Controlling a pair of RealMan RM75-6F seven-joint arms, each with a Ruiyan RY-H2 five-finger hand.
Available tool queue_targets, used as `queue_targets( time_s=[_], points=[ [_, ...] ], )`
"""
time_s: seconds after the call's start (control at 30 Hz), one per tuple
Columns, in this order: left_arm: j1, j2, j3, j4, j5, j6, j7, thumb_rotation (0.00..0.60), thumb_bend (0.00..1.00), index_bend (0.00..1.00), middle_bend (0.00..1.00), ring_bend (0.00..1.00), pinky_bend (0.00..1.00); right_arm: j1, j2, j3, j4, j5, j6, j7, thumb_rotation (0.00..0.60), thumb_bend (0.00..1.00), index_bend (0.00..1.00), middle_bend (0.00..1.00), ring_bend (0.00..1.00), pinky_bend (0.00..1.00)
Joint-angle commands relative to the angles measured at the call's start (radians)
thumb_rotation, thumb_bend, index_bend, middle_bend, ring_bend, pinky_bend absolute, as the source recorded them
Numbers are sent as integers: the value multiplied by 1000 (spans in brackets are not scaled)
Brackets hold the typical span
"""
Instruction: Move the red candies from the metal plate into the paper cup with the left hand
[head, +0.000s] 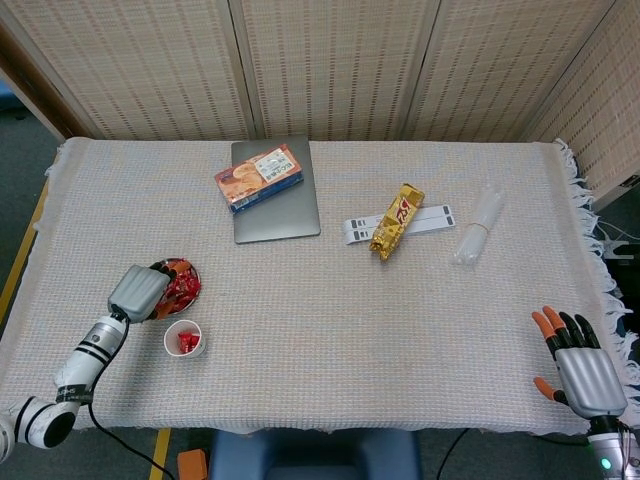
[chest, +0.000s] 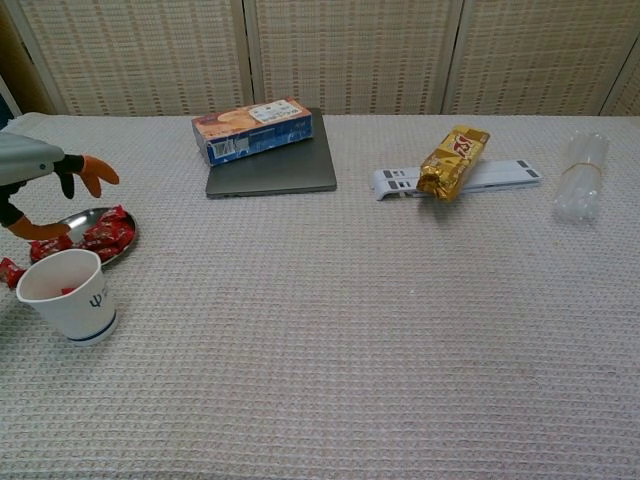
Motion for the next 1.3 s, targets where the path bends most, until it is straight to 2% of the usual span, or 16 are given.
queue_targets(
  time_s=[0.03, 0.27, 0.43, 0.7, 0.87, 1.3],
  points=[
    [-21, -45, 4, 51, -40, -34, 48, 600, 381, 120, 177, 257, 1000, 2, -1, 1, 0, 4, -4, -2, 600, 111, 0, 0, 0, 0],
    [-36, -101, 23, 109, -86, -59, 137, 600, 383, 120, 158, 243, 1000, 5, -1, 2, -1, 10, -10, -4, 600, 111, 0, 0, 0, 0],
    [-39, -114, 29, 119, -90, -62, 157, 600, 380, 137, 161, 252, 1000, 6, -2, 1, -1, 11, -12, -5, 600, 111, 0, 0, 0, 0],
    [-54, -177, 42, 187, -110, -71, 222, 600, 377, 225, 210, 380, 1000, 6, -2, 2, -1, 15, -11, -5, 600, 111, 0, 0, 0, 0],
    [-58, -204, 46, 222, -109, -72, 225, 600, 373, 264, 241, 406, 1000, 8, -2, 2, -1, 20, -16, -8, 600, 111, 0, 0, 0, 0],
    [-48, -227, 45, 281, -67, -37, 163, 600, 390, 519, 486, 544, 1000, 10, -1, 1, -4, 26, -20, -10, 600, 111, 0, 0, 0, 0]
  ],
)
